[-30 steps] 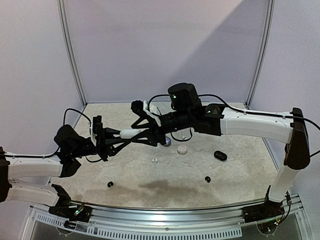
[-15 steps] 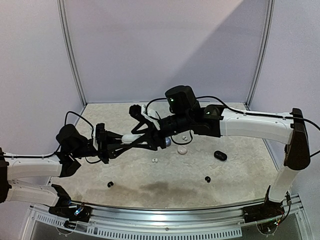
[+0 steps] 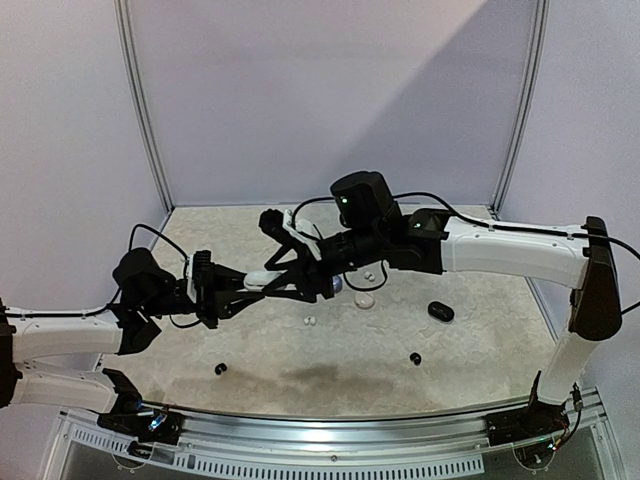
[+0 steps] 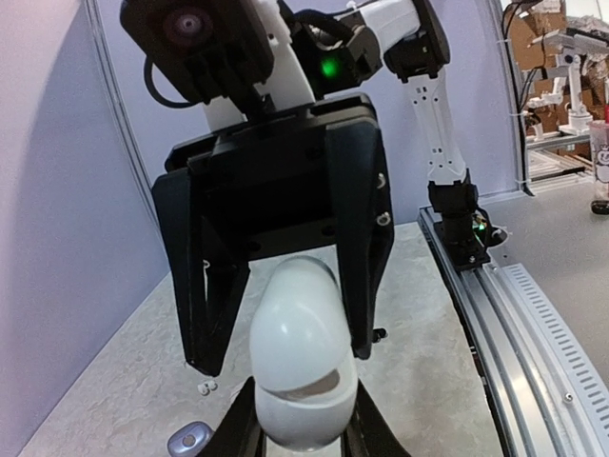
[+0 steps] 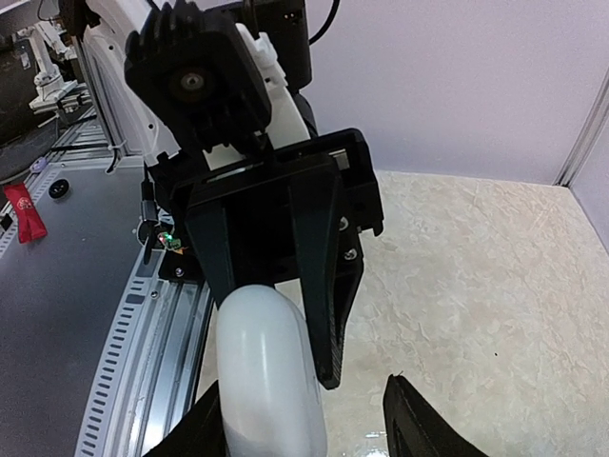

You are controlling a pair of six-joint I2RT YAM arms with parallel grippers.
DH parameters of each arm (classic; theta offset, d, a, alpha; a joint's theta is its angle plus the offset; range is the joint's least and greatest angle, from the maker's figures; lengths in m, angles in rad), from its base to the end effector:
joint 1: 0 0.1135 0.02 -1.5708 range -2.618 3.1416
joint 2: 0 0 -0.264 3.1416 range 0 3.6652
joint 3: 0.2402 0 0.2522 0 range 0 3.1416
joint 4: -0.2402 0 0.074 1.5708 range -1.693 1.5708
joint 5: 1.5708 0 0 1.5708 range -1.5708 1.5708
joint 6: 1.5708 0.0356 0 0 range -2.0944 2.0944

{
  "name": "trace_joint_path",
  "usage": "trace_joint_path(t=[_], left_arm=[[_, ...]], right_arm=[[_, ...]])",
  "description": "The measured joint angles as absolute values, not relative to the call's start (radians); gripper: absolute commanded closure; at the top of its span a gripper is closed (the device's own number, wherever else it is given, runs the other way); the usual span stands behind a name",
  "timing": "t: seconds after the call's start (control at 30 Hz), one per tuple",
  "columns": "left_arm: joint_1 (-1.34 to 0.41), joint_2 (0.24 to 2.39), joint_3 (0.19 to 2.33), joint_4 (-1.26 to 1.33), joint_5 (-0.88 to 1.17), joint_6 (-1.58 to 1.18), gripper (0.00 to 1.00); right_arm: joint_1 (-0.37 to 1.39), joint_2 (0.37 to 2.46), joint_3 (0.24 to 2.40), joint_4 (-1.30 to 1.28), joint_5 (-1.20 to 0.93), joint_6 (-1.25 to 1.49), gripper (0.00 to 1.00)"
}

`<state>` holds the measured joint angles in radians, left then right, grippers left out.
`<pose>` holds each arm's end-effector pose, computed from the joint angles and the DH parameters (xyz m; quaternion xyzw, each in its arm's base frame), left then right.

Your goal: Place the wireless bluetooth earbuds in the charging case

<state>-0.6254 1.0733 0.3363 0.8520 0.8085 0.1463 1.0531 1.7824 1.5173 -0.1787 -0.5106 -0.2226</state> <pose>0.1581 -0.1460 0.2366 0.5023 0.4562 -0.4171 0.6047 0.1939 0.3757 0.3202 -0.5955 0.5768 0.4038 0.3868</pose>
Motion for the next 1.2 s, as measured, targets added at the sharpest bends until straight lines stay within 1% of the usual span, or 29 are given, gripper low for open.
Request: trace_joint_path(t=[0.3,0.57,0.97,1.2], left_arm=[[-0.627,1.073,0.337,0.833,0.848,0.165,1.0],[-0.627,1.074,0.337,0.831,0.843,0.146,1.0],[-0.624,1.087,0.338,0.873,0.792,-0.126,1.0],[-0.624,1.115,0.347,0.867,0.77,-0.199,1.0]], right_arm=[[1.03,1.756,1.517,-0.157,-0.515,-0.194,0.46],[1.022,1.755,1.519,-0.165,-0.506,-0.185,0.46],[0.998,1.806,1.636,-0.26,-0.496,-0.162,0.43],[0.99,1.827,1.674,-0.285,-0.508,-0.162,0.39]])
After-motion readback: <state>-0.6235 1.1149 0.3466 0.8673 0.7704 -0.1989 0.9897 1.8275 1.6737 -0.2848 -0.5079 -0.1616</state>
